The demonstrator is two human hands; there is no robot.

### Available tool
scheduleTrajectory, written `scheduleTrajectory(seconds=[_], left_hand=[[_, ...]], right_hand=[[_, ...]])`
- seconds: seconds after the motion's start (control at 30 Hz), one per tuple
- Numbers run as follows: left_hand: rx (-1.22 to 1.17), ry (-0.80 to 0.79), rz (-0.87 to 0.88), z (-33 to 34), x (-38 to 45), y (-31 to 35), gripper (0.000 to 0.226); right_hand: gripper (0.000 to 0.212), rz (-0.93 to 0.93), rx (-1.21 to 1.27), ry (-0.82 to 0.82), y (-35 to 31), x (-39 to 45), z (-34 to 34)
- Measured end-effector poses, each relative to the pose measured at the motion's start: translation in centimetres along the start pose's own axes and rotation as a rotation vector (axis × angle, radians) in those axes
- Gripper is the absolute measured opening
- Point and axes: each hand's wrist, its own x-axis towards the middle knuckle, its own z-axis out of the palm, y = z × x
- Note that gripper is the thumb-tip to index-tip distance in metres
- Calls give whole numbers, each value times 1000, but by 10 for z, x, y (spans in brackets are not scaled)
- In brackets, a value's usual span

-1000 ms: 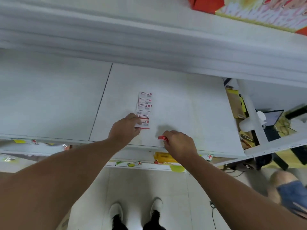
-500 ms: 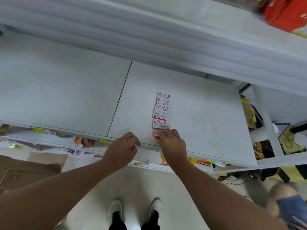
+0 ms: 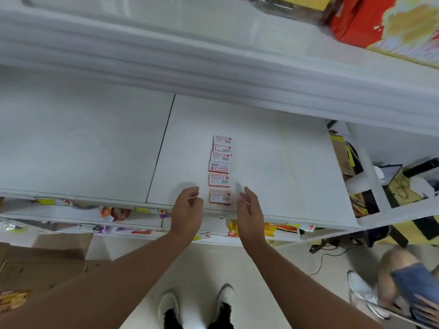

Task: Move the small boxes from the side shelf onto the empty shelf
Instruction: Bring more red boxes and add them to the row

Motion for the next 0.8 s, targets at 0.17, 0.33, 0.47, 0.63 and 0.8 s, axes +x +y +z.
scheduleTrajectory(seconds=[0.17, 0.33, 0.47, 0.63, 0.8], left_hand=[[-207, 34, -98, 32, -7, 22, 29], [-330, 20, -106, 55, -3, 29, 31], [-349, 23, -180, 66, 13, 39, 49], [-324, 16, -181, 67, 33, 41, 50], [-312, -6, -157, 66, 51, 49, 50]], right_hand=[[31, 97, 321, -78, 0, 13, 9], [24, 84, 365, -68, -4, 25, 24], [43, 117, 396, -111, -5, 37, 33], [39, 101, 374, -93, -11, 61, 41], [50, 79, 299, -133, -25, 74, 47]])
